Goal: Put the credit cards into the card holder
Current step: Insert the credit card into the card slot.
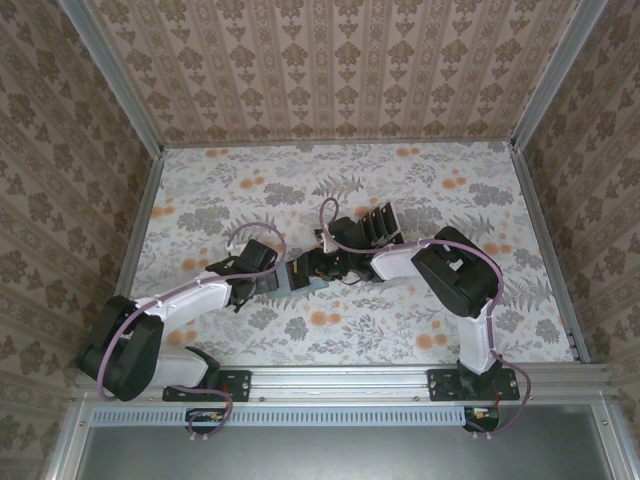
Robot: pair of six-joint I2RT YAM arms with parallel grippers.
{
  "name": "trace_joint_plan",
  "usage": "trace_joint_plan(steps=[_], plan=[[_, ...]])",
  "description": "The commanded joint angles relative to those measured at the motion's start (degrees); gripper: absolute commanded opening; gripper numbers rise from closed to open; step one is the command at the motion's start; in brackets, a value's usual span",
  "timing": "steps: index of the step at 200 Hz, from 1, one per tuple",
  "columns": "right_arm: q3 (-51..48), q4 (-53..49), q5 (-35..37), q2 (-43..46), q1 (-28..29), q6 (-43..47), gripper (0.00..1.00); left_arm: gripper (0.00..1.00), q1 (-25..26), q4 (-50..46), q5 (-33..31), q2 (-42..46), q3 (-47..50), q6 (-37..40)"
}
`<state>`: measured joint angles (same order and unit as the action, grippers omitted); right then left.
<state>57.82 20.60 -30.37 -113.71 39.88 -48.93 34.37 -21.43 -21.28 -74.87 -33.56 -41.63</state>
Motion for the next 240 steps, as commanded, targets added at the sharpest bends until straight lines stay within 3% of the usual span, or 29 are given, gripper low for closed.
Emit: trace_joint_plan(steps=[1,142,240], plan=[[1.18,-9.17,3.66,0.85,-0.2,3.19,0.46,1.0,-0.53,-3.46,-0.9,0.6,-0.86,-2.61],[9.93,-26.99,12.6,0.81,3.27,11.08,0.54,0.98,-1.08,0.81,0.52,-4.35,0.6,-2.98],[15.3,-32.96,15.46,-0.11,7.27,13.72,0.56,0.97,-1.06,4.23,1.71,-5.46,0.92,-1.43]])
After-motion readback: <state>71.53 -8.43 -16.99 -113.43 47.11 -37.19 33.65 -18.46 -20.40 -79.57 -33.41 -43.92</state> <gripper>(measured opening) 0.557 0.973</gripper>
